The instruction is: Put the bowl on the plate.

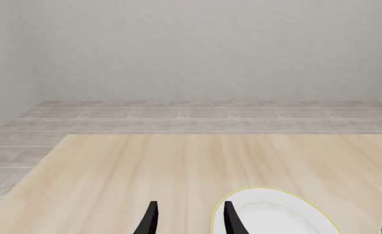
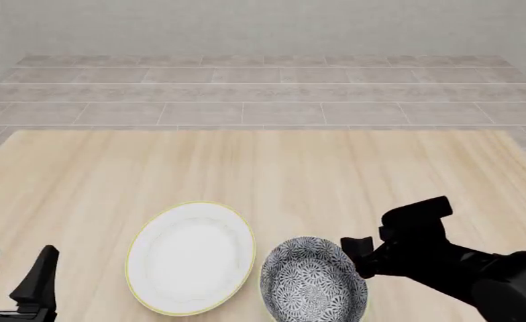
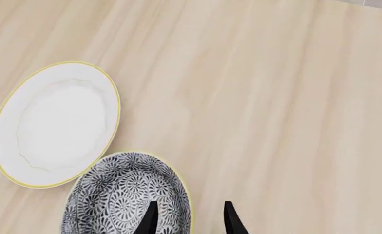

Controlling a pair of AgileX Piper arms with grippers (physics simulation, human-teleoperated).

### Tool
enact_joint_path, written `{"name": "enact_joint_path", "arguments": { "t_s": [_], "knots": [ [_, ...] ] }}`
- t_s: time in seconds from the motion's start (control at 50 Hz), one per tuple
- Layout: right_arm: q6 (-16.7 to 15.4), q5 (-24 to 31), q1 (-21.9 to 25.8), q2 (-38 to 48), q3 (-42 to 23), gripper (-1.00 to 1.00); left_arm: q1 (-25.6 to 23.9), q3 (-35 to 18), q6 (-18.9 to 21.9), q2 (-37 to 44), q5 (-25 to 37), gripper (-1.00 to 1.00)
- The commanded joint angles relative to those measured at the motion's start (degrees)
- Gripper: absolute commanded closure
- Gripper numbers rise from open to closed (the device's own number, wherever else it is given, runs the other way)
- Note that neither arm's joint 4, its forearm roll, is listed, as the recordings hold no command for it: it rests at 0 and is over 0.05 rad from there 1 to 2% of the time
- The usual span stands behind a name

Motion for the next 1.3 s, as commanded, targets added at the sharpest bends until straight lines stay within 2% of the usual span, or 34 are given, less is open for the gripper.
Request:
{"name": "enact_joint_path", "arguments": {
  "t_s": [0.02,0.4,0.9,1.3],
  "knots": [
    [0.7,-1.2,0.4,1.0,1.0,-1.0,0.0,0.0,0.0,0.0,0.0,-1.0],
    [0.0,-1.0,-0.3,1.2,1.0,-1.0,0.0,0.0,0.0,0.0,0.0,-1.0],
    [1.3,-2.4,1.0,3.2,2.1,-1.0,0.0,0.0,0.0,0.0,0.0,-1.0],
    [2.6,-6.5,1.6,6.5,4.1,-1.0,0.0,0.0,0.0,0.0,0.0,-1.0]
  ]
}}
